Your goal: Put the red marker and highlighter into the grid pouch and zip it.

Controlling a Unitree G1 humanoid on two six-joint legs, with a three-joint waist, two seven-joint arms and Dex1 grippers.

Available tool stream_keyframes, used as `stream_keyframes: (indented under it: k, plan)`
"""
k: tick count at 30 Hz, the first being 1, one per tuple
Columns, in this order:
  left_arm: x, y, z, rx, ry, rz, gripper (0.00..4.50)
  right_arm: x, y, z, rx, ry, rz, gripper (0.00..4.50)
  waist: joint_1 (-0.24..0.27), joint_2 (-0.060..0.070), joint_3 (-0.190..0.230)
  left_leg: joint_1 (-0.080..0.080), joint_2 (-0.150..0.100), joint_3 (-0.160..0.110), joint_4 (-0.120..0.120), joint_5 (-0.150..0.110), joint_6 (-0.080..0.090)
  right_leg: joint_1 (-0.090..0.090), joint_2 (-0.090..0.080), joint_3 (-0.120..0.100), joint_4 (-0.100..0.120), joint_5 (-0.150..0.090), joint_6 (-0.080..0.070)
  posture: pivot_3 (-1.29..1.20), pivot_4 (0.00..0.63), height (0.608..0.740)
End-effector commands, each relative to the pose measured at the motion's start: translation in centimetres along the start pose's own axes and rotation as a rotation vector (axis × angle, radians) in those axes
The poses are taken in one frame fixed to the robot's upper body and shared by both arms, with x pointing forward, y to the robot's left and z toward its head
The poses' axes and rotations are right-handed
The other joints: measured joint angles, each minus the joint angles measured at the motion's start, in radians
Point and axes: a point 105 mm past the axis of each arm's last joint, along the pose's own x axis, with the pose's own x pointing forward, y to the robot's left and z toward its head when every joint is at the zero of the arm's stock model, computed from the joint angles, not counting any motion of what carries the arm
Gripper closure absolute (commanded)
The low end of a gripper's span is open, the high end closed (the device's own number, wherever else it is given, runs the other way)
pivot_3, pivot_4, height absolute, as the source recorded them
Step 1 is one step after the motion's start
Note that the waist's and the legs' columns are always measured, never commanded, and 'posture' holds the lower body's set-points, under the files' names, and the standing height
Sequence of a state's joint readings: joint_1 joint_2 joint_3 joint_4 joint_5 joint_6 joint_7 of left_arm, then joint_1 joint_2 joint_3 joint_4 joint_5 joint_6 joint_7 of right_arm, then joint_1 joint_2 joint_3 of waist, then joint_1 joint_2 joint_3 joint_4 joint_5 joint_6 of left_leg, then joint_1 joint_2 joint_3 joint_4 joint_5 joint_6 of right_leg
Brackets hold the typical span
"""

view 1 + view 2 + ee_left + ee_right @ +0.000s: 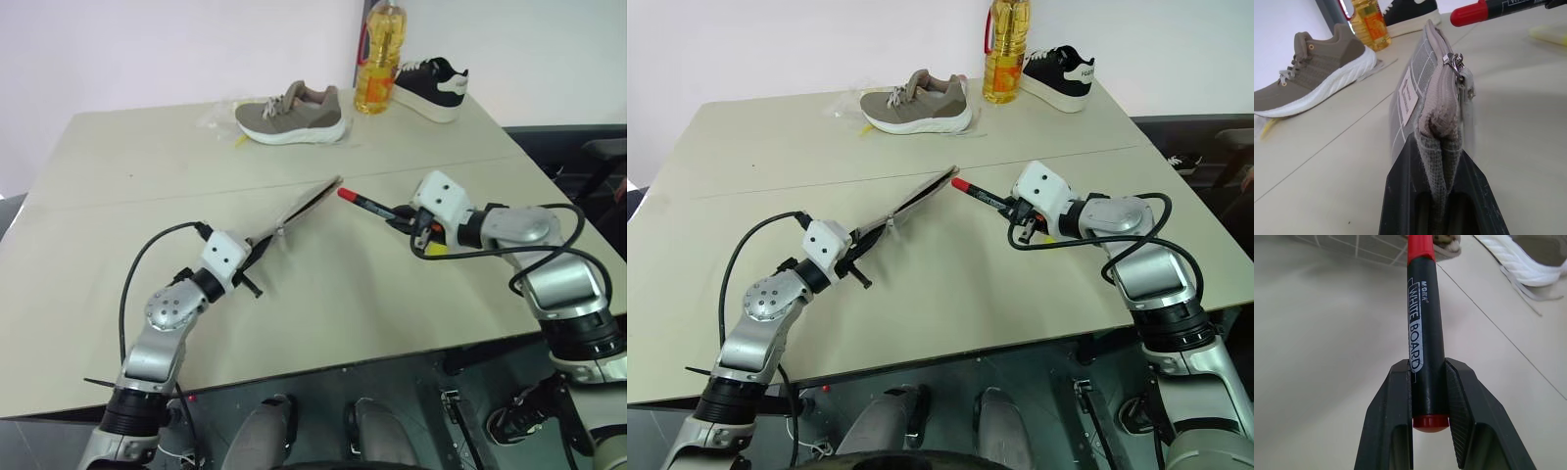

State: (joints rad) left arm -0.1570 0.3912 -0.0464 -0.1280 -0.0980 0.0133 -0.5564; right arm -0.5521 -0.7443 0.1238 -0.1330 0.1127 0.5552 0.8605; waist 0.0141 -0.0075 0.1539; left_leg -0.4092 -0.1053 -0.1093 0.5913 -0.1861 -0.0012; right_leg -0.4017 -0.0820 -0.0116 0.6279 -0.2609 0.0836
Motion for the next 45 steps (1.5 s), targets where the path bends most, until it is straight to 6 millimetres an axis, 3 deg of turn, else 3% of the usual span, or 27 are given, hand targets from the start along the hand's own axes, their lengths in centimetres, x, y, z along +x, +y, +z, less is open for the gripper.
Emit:
stream_keyframes:
  k: [1, 16, 22, 28, 33, 40, 45]
  plan:
    - [0.0, -0.1, 1.2, 0.029, -0.041, -0.013, 4.5, -0.3, -0.4, 1.8, -0.047, -0.051, -0.01, 4.09, -0.001, 0.0, 0.0, 0.0, 0.0, 0.0, 0.0, 0.0, 0.0, 0.0, 0.0, 0.0, 0.0, 0.0, 0.0, 0.0, 0.15, 0.74]
    - [0.1, -1.0, 1.3, 0.027, -0.048, -0.051, 4.5, 0.5, 0.5, 1.6, -0.099, -0.02, 0.025, 4.09, -0.001, 0.0, 0.0, 0.0, 0.0, 0.0, 0.0, 0.0, 0.0, 0.0, 0.0, 0.0, 0.0, 0.0, 0.0, 0.0, 0.15, 0.74]
    - [-0.1, -1.5, 1.4, 0.055, -0.043, -0.103, 4.5, 0.3, 1.2, 1.4, -0.26, 0.022, 0.069, 4.09, -0.001, 0.0, 0.0, 0.0, 0.0, 0.0, 0.0, 0.0, 0.0, 0.0, 0.0, 0.0, 0.0, 0.0, 0.0, 0.0, 0.15, 0.74]
    - [-0.6, -2.5, 1.6, 0.083, -0.03, -0.229, 4.5, 0.5, 3.9, 1.6, -0.499, 0.014, 0.22, 4.09, -0.002, 0.0, 0.0, 0.0, 0.0, 0.0, 0.0, 0.0, 0.0, 0.0, 0.0, 0.0, 0.0, 0.0, 0.0, 0.0, 0.15, 0.74]
    - [-1.2, -3.7, 2.2, 0.089, -0.019, -0.381, 4.5, 1.3, 6.9, 3.6, -0.673, -0.092, 0.321, 4.09, -0.003, 0.0, 0.0, 0.0, 0.001, 0.0, -0.001, 0.0, 0.0, -0.001, 0.0, 0.0, 0.0, 0.0, -0.001, 0.0, 0.15, 0.74]
    - [-1.4, -4.1, 2.4, 0.1, -0.007, -0.434, 4.5, 2.2, 7.3, 4.5, -0.746, -0.136, 0.313, 4.09, -0.001, -0.001, 0.0, 0.0, 0.0, 0.0, 0.0, -0.001, -0.001, 0.0, 0.0, 0.0, 0.0, 0.0, -0.001, 0.0, 0.15, 0.74]
    - [-1.3, -3.2, 1.8, 0.086, 0.005, -0.348, 4.5, 1.0, 4.4, 5.1, -0.585, -0.144, 0.218, 1.74, -0.001, -0.001, 0.001, 0.0, 0.0, 0.0, 0.0, 0.0, 0.0, 0.0, 0.0, 0.0, 0.0, 0.0, -0.001, 0.0, 0.15, 0.74]
